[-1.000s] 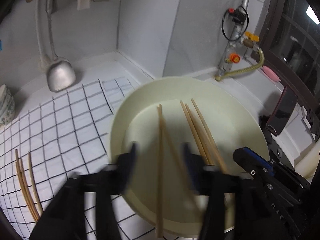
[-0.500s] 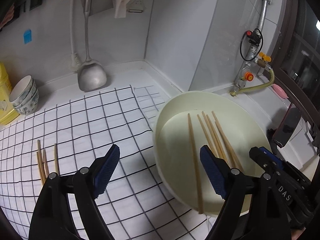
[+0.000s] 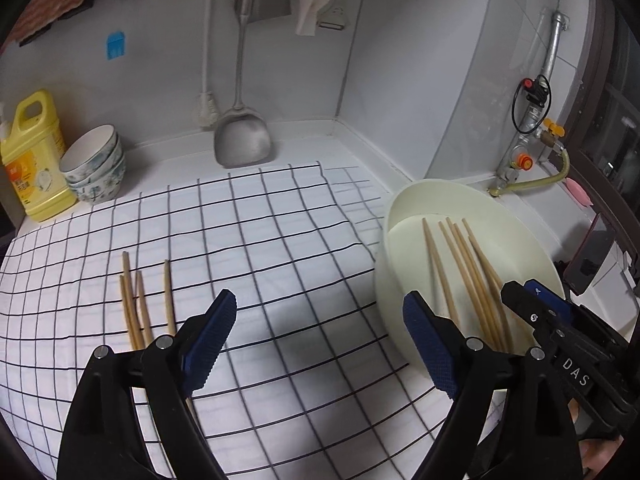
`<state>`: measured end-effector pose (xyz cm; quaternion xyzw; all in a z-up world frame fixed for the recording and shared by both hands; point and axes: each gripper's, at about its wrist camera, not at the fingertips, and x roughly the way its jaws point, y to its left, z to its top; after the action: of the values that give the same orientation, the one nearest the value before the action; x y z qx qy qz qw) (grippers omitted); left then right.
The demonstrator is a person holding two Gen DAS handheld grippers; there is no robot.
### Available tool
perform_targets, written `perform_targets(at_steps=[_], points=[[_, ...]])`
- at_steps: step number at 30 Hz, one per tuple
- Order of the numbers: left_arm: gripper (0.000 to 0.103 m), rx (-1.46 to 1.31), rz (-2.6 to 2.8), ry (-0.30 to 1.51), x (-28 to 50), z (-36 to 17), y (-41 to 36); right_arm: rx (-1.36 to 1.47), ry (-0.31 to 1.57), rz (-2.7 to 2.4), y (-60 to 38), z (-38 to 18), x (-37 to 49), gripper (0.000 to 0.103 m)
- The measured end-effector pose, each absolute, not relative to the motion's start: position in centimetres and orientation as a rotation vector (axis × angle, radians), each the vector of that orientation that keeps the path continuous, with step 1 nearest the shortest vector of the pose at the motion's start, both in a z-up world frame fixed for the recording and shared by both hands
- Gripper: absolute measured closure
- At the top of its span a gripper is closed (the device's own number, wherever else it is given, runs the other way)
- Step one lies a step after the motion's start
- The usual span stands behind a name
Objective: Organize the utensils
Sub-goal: 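Move both open tools back over the remaining chopsticks on the cloth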
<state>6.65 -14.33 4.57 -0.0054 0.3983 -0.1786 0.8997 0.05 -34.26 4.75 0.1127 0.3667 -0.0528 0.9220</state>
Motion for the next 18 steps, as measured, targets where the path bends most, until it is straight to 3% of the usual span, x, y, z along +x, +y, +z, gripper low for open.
perform_targets(at_steps=[18], points=[[0.009, -0.100, -0.172, 0.808, 4.6, 2.6, -3.4, 0.078, 0.749, 0.032, -27.1, 4.0, 1.1, 0.037]])
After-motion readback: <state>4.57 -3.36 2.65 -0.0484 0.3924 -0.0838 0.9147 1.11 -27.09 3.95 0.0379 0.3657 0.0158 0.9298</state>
